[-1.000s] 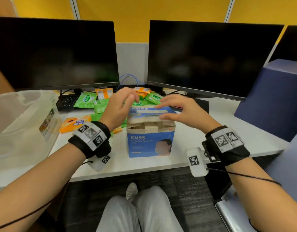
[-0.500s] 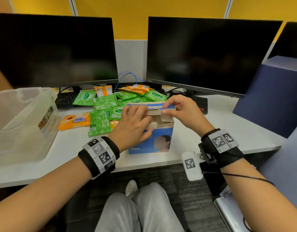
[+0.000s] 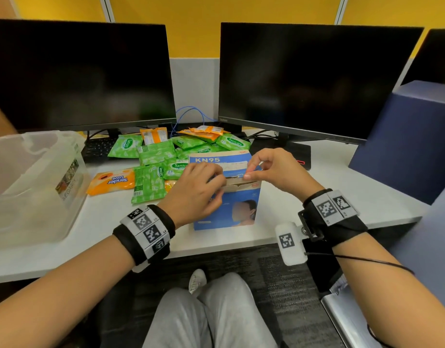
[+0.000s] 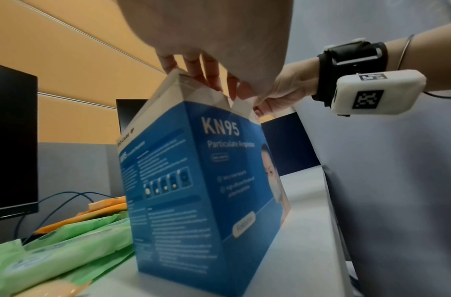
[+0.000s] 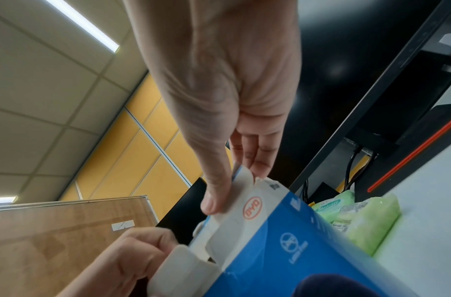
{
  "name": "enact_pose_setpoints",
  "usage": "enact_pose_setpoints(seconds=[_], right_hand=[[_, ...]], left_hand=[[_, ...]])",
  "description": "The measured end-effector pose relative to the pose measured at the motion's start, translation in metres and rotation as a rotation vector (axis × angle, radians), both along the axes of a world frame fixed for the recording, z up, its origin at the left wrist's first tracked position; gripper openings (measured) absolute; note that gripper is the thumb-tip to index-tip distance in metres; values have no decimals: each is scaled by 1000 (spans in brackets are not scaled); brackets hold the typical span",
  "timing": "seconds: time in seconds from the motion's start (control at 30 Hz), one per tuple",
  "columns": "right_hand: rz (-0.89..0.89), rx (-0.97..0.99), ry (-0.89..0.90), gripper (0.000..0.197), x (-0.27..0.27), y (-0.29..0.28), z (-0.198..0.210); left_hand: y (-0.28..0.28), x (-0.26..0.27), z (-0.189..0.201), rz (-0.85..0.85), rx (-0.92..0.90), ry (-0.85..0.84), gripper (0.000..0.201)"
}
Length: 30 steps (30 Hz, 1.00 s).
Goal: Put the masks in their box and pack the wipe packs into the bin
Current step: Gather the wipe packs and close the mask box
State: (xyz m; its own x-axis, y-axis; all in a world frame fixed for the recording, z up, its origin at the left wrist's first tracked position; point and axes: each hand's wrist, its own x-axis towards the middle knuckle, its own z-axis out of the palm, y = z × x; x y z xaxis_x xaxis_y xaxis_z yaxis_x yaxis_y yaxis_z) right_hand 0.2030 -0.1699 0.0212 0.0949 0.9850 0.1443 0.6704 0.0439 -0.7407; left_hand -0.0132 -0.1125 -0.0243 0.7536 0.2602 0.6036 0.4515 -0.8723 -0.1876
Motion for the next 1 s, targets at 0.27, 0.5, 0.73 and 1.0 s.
enact_pose_setpoints(seconds=[0.27, 0.5, 0.73, 1.0], right_hand=[[51, -111, -113, 11, 8, -6, 12], [69, -94, -283, 23, 1, -13, 16], [115, -87, -461, 27, -7, -20, 19], [115, 35, -585, 20, -17, -18, 14]], left_hand=[[4, -15, 3, -70, -224, -56, 25], [9, -20, -2, -74, -298, -159, 15], [9, -22, -2, -58, -307, -148, 15], [5, -14, -1, -53, -268, -114, 11]])
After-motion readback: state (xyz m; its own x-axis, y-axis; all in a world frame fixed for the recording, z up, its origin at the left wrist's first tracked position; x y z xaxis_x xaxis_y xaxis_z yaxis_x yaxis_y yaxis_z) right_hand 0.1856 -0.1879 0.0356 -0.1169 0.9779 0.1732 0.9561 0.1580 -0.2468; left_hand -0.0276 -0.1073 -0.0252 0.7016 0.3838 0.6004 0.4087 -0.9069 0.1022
